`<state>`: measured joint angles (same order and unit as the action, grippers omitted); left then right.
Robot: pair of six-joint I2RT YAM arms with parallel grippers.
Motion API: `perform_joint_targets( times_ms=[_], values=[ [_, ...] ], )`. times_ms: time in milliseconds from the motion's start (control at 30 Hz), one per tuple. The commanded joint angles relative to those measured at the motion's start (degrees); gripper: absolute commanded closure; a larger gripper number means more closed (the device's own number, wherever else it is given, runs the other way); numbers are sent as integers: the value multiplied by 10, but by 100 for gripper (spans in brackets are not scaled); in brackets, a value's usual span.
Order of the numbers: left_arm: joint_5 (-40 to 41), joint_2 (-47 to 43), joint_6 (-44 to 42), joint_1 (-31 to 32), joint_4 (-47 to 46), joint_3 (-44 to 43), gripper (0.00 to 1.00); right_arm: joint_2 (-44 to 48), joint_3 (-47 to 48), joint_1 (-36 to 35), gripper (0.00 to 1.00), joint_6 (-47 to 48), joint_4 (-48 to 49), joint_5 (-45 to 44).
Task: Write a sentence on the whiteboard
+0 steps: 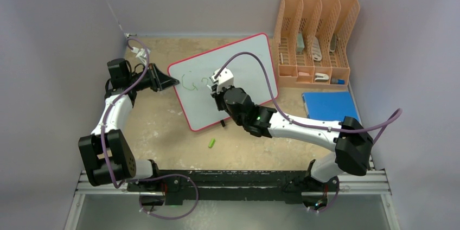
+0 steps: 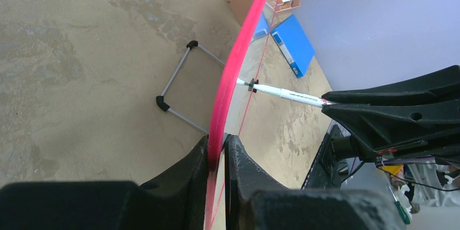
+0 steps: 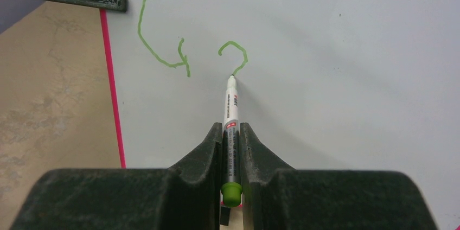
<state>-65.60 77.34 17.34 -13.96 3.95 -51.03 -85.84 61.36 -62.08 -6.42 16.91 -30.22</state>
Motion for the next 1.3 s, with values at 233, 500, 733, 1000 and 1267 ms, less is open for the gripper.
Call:
perform_joint_targets(
  times_ms=[233, 500, 733, 1000, 1267],
  values=[
    [22, 2, -13, 12, 12, -4, 100, 4, 22, -5, 100, 3, 17, 10],
    [21, 1, -13, 12, 12, -4, 100, -9, 40, -5, 100, 9, 22, 15],
    [21, 1, -13, 12, 12, -3, 100, -13, 47, -5, 100, 11, 24, 15],
    [20, 1, -13, 13, 12, -4, 100, -23, 60, -5, 100, 14, 26, 6],
    [22, 0, -13, 13, 13, -3, 100, -23, 63, -5, 100, 9, 22, -1]
  ],
)
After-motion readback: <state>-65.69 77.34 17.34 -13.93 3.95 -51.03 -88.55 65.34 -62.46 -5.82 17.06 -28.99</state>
